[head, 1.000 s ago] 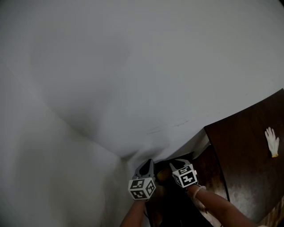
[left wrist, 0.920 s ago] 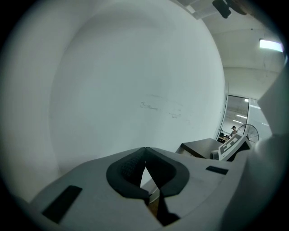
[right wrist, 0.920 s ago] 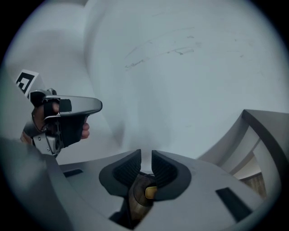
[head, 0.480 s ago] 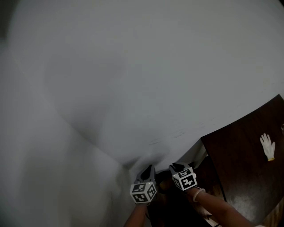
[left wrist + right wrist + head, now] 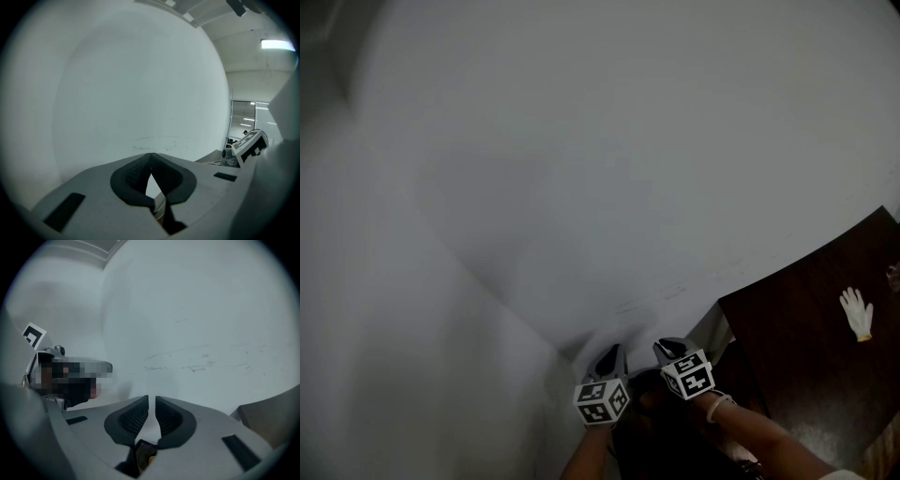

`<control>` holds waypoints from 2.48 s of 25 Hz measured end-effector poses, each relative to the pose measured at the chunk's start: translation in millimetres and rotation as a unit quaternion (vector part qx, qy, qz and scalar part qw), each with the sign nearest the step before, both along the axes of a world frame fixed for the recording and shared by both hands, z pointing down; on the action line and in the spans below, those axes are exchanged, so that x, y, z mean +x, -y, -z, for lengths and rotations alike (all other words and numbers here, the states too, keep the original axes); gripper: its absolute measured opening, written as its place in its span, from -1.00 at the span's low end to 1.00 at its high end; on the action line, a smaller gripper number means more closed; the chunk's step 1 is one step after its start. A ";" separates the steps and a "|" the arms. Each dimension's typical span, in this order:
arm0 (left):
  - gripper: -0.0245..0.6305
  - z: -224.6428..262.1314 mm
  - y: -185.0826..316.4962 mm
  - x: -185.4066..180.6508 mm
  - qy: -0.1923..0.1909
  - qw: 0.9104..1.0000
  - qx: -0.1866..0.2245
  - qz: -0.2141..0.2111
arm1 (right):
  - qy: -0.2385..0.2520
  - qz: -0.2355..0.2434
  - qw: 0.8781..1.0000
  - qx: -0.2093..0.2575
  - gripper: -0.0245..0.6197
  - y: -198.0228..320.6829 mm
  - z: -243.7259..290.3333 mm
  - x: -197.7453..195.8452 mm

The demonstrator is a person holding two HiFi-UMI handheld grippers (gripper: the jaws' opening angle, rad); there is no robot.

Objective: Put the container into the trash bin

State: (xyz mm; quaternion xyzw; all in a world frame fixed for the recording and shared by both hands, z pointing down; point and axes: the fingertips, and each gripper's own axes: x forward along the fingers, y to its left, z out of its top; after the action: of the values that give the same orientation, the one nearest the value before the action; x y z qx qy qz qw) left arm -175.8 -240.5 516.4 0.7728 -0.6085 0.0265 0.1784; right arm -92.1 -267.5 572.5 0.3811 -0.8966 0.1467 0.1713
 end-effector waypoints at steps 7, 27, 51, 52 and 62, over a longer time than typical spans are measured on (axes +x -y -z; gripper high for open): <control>-0.86 40.4 -13.5 6.4 0.006 1.000 0.022 -0.003 | 0.011 0.005 0.999 0.030 -0.80 -15.9 48.2 8.5; -0.86 123.7 -28.4 25.2 0.032 0.997 0.065 -0.019 | 0.064 0.018 0.988 0.138 -0.90 -31.3 159.7 32.2; -0.86 180.6 -56.1 29.2 0.028 0.993 0.110 -0.009 | 0.100 0.023 0.972 0.211 -0.90 -54.9 231.5 45.2; -0.86 183.3 -57.2 27.9 0.027 0.993 0.111 -0.008 | 0.099 0.023 0.972 0.211 -0.90 -55.4 232.9 45.2; -0.86 200.0 -51.6 27.2 0.041 0.991 0.130 -0.006 | 0.099 0.027 0.970 0.221 -0.90 -50.1 241.0 48.2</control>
State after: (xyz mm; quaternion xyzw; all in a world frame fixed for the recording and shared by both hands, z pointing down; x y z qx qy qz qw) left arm -148.6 -189.0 316.4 0.7914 -0.6088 -0.0201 0.0511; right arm -43.9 -217.4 331.5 0.3691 -0.9291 -0.0231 -0.0032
